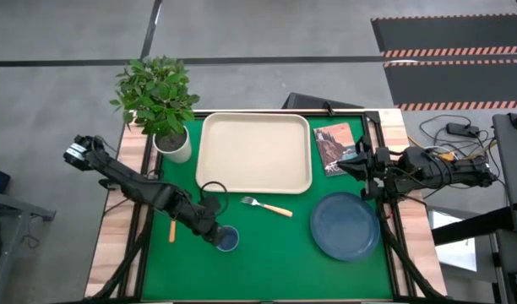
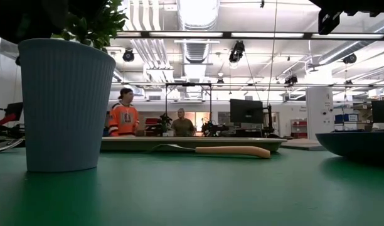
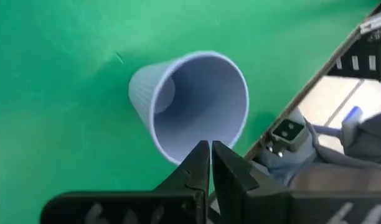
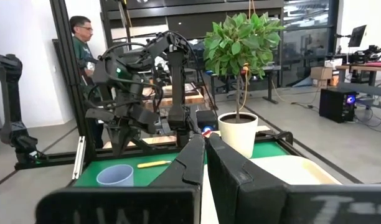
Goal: Pick and place plate/cup/fork/spoon on tray
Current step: Put the blue cup on the white food tray
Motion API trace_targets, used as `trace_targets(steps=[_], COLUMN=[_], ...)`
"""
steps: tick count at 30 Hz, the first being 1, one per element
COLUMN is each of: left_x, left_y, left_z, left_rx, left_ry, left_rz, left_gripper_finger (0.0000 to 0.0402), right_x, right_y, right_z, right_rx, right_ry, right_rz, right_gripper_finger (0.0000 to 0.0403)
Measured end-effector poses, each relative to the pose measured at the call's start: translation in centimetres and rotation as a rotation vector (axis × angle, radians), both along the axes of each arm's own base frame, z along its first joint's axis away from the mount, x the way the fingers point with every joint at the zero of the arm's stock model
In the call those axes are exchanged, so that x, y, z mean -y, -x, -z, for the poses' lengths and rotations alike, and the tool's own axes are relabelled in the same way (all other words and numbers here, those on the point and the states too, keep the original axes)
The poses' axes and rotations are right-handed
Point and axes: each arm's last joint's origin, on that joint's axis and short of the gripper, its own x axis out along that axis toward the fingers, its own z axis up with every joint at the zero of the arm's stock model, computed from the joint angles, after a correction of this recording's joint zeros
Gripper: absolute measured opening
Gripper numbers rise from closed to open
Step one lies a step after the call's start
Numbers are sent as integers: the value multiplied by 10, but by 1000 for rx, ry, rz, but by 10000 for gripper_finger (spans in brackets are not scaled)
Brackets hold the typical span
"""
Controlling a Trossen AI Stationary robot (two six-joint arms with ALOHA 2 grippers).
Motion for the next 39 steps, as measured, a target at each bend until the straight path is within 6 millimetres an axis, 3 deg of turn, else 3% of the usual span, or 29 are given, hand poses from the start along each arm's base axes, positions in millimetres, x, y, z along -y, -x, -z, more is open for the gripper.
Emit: trace_targets(steps=[11,20,24,39], left_x=[-5,-9,-9,-10], left_y=[-1,5,6,5], left_z=[6,15,18,44], left_rx=[-19,-77,-75,-55], left_ry=[-16,-80,-98,-108], left_rz=[-18,-18,-18,-28], left_gripper_finger=[13,124,154,149], right_x=[0,0,0,0], right_y=[0,0,0,0], right_z=[0,0,0,0], right_rx=[0,0,0,-3], right_ry=[-2,-4,-4,-13], right_rz=[0,0,0,-2], right_gripper_finger=[9,9,9,9])
